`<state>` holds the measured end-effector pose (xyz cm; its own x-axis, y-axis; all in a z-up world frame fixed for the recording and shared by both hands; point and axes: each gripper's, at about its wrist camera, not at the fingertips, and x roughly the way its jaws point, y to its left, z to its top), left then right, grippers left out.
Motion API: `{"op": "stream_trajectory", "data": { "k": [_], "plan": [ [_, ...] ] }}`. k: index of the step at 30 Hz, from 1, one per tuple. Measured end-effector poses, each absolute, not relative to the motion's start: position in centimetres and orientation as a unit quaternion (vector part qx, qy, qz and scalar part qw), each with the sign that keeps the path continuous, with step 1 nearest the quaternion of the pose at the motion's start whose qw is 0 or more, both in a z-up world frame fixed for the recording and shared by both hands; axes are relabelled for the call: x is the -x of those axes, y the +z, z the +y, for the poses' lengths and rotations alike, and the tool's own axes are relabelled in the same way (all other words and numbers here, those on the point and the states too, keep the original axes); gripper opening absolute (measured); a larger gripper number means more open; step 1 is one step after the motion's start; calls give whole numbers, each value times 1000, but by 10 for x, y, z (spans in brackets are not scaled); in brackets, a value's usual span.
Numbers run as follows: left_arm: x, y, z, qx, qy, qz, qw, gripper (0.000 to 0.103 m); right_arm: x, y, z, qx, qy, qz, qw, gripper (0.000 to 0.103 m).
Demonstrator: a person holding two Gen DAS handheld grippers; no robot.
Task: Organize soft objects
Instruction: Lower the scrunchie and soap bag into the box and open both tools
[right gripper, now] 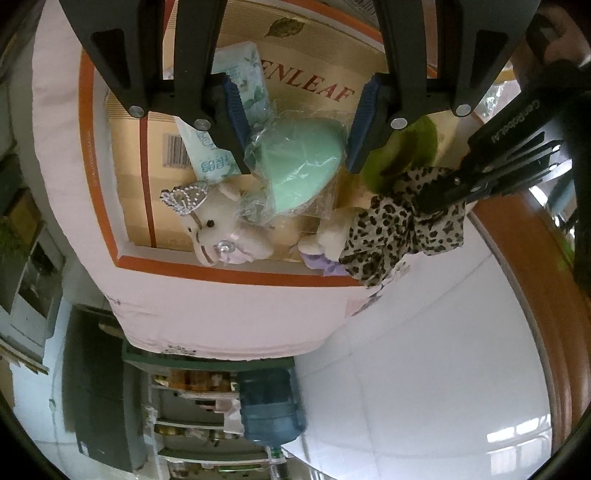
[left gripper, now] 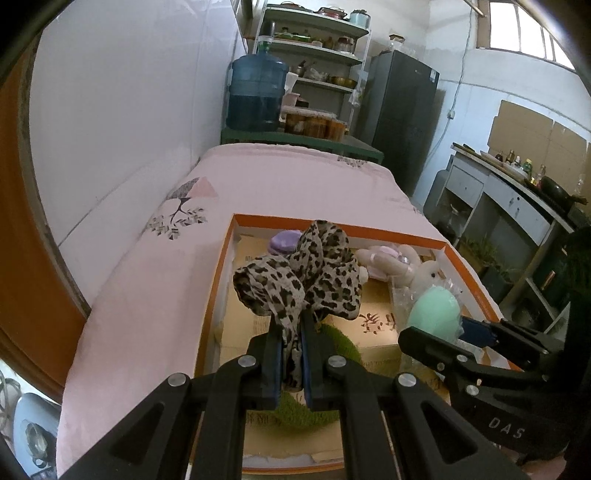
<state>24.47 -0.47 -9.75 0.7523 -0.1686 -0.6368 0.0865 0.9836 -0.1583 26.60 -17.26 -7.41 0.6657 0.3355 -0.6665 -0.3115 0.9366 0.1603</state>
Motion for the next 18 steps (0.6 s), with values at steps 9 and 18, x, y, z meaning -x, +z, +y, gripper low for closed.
{"op": "stream_trajectory", "data": {
  "k": [9, 18],
  "plan": [
    [-251, -106, 1, 69, -68, 362, 927, 14, -263, -75, -169, -8, 178, 365, 914, 57],
    [-248, -104, -2, 62, -66, 356, 930, 34, -261, -75, -168, -3, 178, 363, 915, 58]
  ]
}}
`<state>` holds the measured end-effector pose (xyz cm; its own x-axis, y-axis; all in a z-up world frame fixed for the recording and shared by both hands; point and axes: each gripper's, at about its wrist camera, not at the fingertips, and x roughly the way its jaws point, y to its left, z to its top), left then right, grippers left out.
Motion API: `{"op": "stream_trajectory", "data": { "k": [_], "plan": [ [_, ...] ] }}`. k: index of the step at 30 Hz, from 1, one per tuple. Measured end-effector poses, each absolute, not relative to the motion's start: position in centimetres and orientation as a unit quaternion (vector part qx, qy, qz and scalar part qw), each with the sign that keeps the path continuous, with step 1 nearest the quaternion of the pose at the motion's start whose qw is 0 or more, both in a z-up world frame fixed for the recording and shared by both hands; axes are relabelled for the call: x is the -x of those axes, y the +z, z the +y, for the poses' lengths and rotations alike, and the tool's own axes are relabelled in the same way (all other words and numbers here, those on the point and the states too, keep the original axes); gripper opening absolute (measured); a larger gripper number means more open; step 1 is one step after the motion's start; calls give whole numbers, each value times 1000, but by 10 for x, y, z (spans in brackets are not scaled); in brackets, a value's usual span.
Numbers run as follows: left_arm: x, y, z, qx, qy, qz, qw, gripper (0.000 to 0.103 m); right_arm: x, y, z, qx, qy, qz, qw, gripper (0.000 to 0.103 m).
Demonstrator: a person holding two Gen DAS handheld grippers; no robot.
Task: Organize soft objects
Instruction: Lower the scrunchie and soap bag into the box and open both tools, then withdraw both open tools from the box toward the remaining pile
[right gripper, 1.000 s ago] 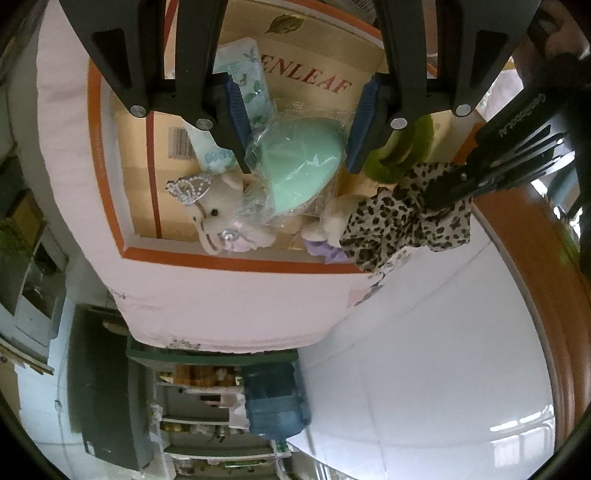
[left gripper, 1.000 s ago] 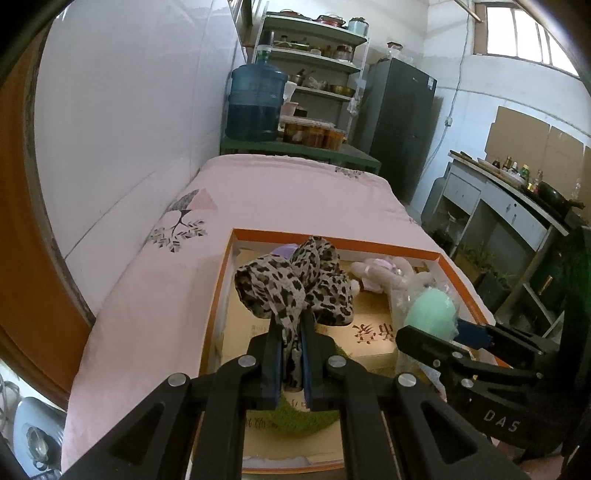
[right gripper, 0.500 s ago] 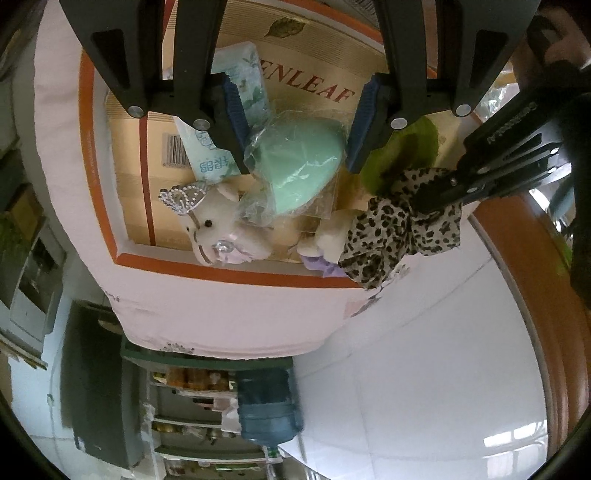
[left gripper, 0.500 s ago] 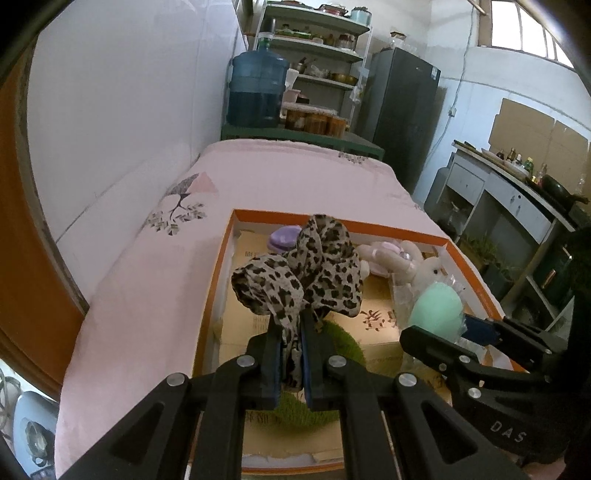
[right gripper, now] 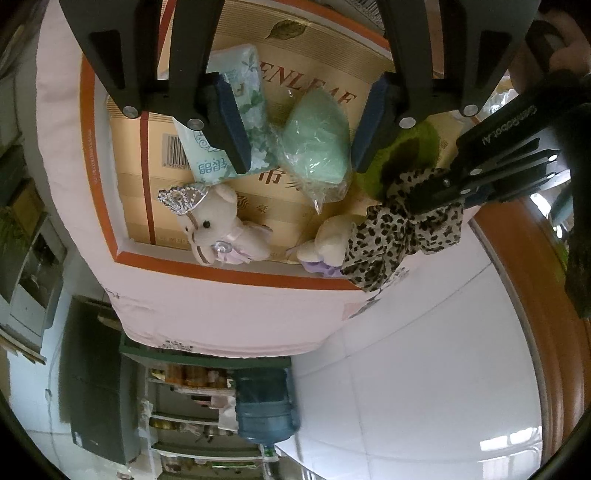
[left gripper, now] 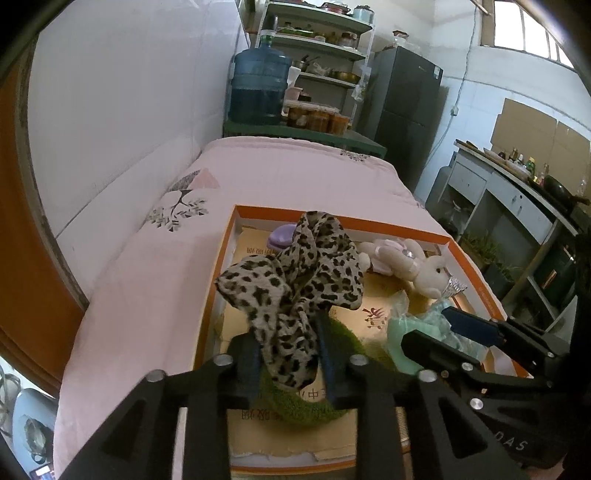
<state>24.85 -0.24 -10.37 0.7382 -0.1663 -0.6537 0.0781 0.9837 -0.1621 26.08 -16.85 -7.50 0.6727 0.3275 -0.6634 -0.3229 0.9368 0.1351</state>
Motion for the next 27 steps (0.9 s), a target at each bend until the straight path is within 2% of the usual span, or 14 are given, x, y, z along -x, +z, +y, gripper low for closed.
{"op": "stream_trajectory", "data": {
  "k": [3, 5, 16, 27],
  "plan": [
    [-246, -102, -1, 66, -68, 349, 932, 45, -261, -75, -168, -3, 178, 363, 915, 58],
    [-244, -99, 0, 68, -69, 343, 934, 47, -260, -75, -168, -3, 178, 362, 915, 58],
    [-233, -84, 8, 88, -64, 304, 947, 48, -255, -70, -174, -15, 181, 352, 918, 58],
    [-218, -66, 10, 88, -60, 264, 959, 48, -241, -54, -178, -32, 179, 307, 934, 58]
  ]
}}
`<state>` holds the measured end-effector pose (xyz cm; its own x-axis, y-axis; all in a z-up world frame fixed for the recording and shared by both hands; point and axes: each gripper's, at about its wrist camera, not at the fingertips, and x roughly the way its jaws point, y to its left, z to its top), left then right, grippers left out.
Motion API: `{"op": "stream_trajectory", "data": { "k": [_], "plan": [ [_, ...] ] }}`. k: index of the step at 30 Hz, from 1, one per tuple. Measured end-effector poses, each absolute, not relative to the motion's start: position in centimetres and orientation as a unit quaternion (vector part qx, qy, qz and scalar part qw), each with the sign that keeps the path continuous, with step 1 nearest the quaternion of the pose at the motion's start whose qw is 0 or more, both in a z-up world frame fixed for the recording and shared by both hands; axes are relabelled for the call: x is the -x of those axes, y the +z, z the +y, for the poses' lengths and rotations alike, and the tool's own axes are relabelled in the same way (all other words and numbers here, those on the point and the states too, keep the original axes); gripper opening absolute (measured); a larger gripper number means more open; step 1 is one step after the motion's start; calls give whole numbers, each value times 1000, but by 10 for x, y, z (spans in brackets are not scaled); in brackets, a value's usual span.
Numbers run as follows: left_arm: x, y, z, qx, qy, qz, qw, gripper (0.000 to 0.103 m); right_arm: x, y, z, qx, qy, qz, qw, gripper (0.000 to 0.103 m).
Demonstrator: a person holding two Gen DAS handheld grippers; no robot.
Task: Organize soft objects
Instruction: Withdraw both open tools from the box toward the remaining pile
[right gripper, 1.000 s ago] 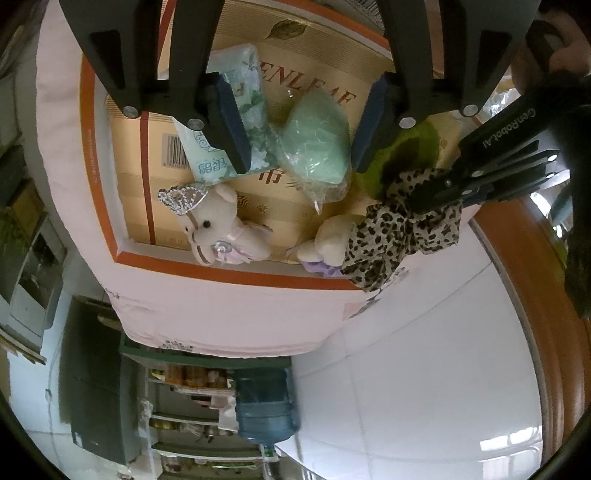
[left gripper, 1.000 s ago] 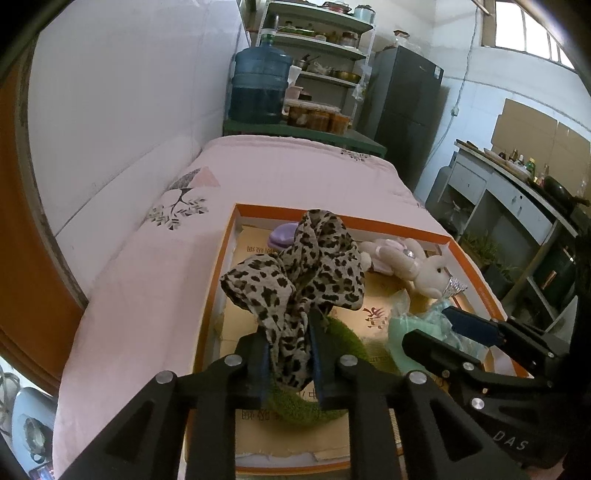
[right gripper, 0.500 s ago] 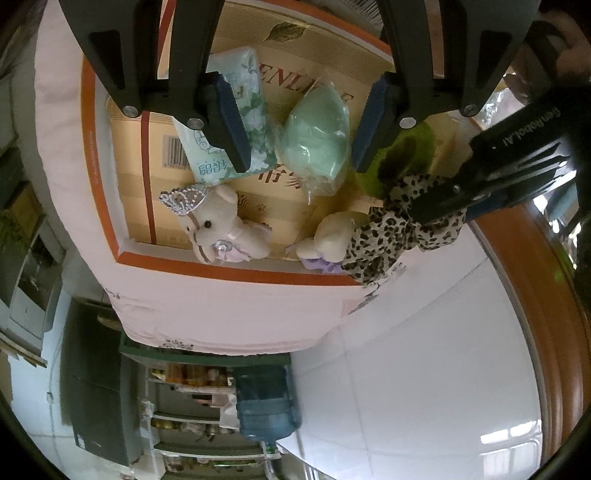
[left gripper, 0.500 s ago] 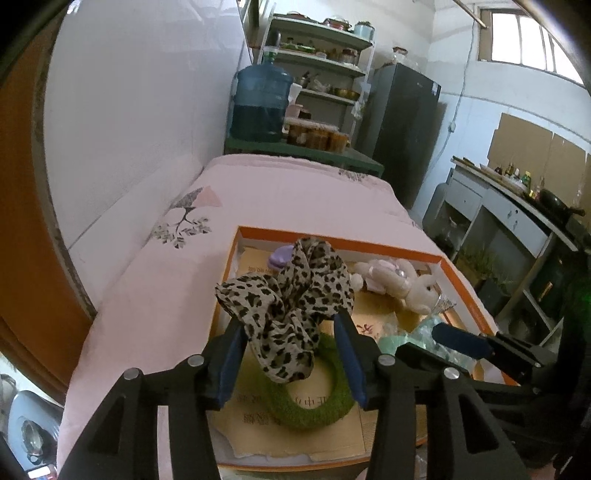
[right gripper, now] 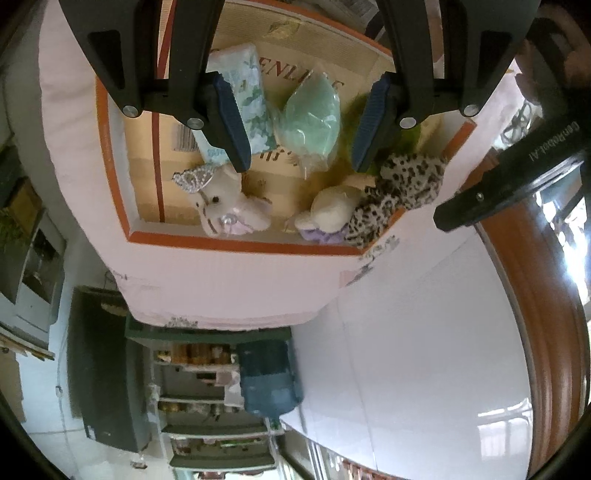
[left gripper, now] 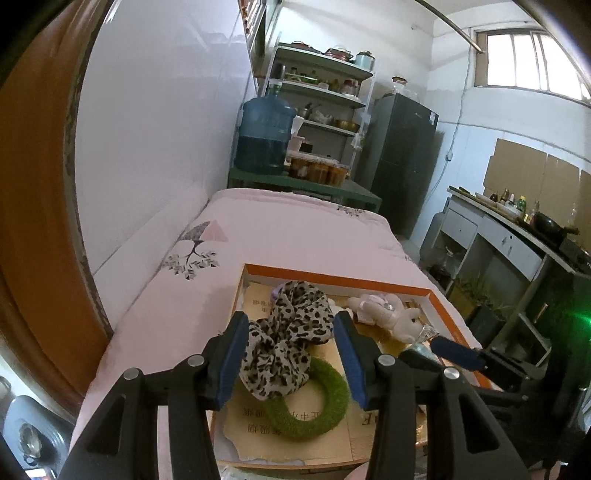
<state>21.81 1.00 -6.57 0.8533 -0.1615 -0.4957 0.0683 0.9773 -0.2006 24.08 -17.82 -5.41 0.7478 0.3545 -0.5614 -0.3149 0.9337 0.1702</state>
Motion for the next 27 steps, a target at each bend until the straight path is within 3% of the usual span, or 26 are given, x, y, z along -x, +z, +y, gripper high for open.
{"op": "stream_trajectory", "data": {
  "k": [27],
  "plan": [
    [-161, -51, -1, 70, -54, 236, 968, 48, -169, -33, -181, -56, 178, 299, 936, 59]
  ]
}}
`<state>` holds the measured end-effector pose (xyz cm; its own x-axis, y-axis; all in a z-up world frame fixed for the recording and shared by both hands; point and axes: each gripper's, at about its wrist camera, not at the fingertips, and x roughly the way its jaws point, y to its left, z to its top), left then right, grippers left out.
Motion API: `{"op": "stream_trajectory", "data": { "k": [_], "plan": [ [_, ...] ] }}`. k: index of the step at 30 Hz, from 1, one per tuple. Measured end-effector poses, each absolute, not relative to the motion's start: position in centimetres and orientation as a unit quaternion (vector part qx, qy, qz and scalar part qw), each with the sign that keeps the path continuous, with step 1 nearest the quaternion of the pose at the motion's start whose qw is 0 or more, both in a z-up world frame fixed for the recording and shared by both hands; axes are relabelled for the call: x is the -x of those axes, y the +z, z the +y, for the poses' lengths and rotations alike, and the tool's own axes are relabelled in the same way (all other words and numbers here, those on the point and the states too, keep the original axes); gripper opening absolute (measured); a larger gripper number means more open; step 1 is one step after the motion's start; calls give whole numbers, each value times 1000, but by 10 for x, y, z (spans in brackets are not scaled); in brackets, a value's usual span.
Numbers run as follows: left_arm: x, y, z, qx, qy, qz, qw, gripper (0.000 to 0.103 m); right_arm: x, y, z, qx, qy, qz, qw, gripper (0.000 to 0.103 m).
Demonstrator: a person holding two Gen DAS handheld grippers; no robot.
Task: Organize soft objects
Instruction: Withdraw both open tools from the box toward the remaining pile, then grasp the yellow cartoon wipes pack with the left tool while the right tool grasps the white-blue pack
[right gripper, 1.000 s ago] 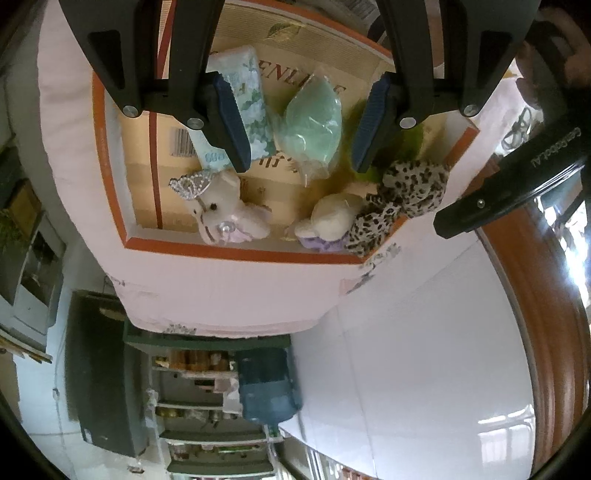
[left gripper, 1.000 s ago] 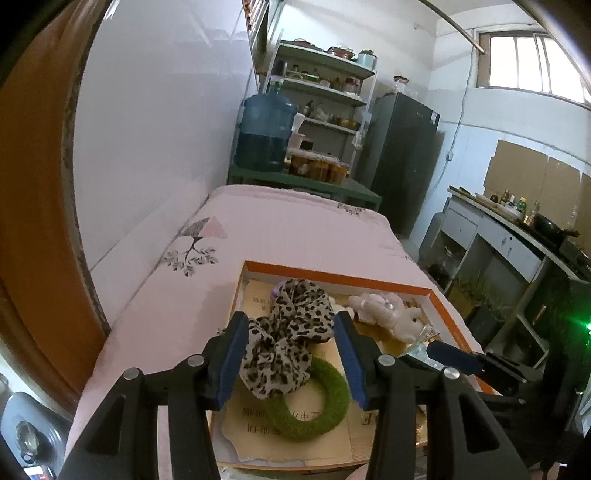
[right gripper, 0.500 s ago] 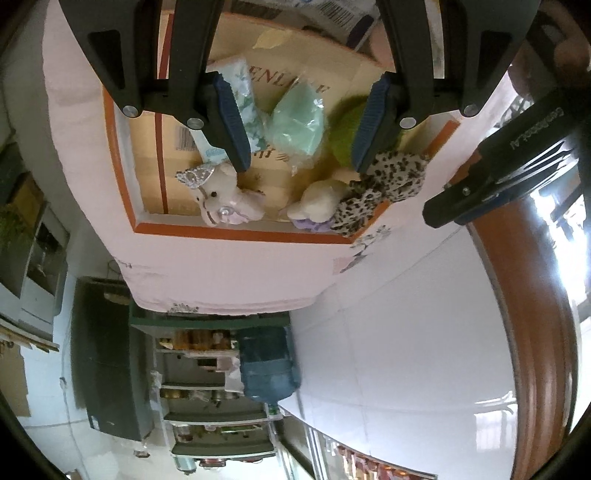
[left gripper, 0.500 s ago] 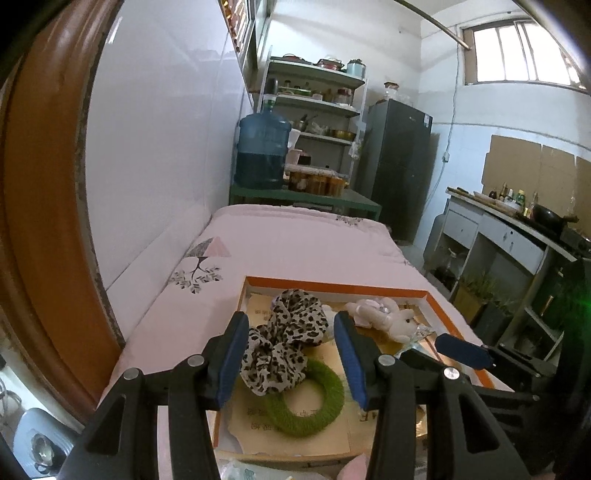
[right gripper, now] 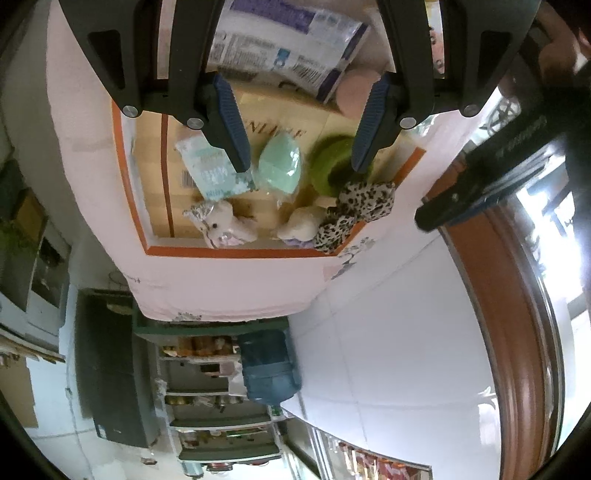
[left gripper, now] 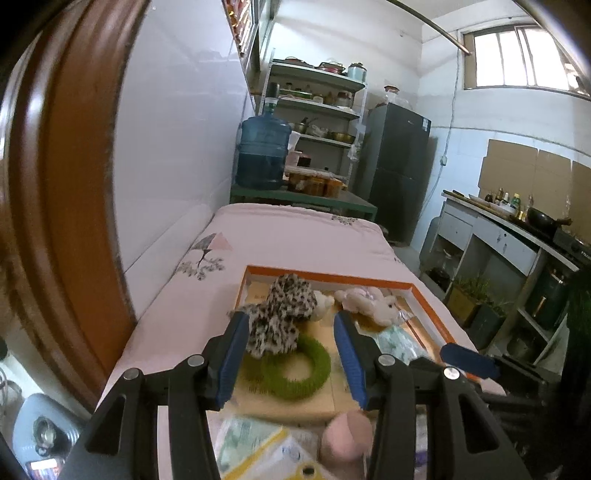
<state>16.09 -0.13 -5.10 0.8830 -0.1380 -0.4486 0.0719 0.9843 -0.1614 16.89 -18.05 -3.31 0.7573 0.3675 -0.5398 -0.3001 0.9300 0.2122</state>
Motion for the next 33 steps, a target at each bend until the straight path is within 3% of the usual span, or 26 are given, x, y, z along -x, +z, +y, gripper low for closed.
{"op": "stream_trajectory", "data": {
  "k": [33],
  "plan": [
    [-59, -45, 12, 65, -64, 242, 966, 48, -68, -19, -170, -62, 167, 292, 940, 59]
  ]
}}
